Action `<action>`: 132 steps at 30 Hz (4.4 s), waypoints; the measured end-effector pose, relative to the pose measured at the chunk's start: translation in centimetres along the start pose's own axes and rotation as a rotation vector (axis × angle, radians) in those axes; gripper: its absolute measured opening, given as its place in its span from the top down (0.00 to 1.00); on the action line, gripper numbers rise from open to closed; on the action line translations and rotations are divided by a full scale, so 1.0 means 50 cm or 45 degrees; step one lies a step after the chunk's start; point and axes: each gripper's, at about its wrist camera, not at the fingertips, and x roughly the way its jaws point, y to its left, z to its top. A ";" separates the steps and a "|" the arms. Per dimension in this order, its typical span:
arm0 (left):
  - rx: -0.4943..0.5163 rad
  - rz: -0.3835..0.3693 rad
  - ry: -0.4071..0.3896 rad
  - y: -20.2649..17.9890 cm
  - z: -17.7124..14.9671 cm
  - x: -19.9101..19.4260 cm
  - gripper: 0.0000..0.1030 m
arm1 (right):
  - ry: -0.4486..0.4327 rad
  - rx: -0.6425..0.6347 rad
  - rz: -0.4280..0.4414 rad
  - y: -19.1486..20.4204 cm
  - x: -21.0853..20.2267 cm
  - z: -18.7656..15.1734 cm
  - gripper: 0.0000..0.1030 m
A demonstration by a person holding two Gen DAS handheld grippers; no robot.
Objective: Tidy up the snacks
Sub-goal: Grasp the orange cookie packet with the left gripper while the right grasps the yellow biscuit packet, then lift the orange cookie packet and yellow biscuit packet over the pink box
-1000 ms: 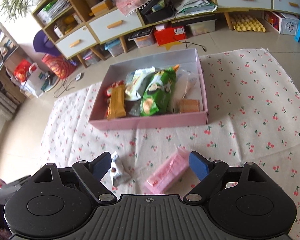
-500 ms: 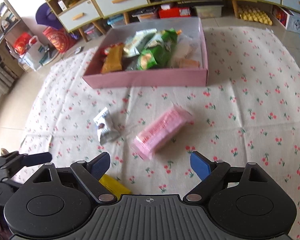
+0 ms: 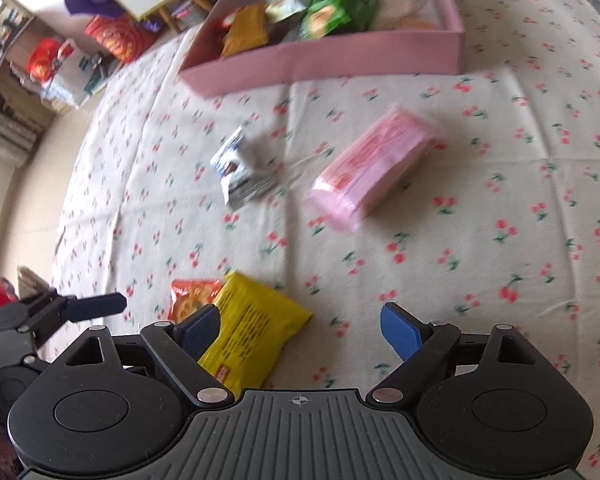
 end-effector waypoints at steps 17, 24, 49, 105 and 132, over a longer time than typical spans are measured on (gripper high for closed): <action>0.061 -0.023 0.052 0.006 -0.015 -0.006 0.08 | 0.045 -0.275 -0.150 0.036 0.024 -0.012 0.14; -0.009 -0.011 -0.005 -0.011 -0.012 0.003 0.14 | -0.019 -0.283 -0.275 -0.001 -0.011 -0.006 0.14; -0.087 0.286 -0.156 0.009 -0.002 0.008 0.57 | 0.014 -0.221 -0.178 0.024 0.015 -0.044 0.22; -0.392 0.091 -0.391 0.053 0.141 -0.058 0.65 | -0.515 0.088 0.158 -0.034 -0.136 0.138 0.36; -0.375 0.111 -0.636 0.069 0.370 0.057 0.65 | -0.665 0.367 0.092 -0.176 -0.047 0.382 0.36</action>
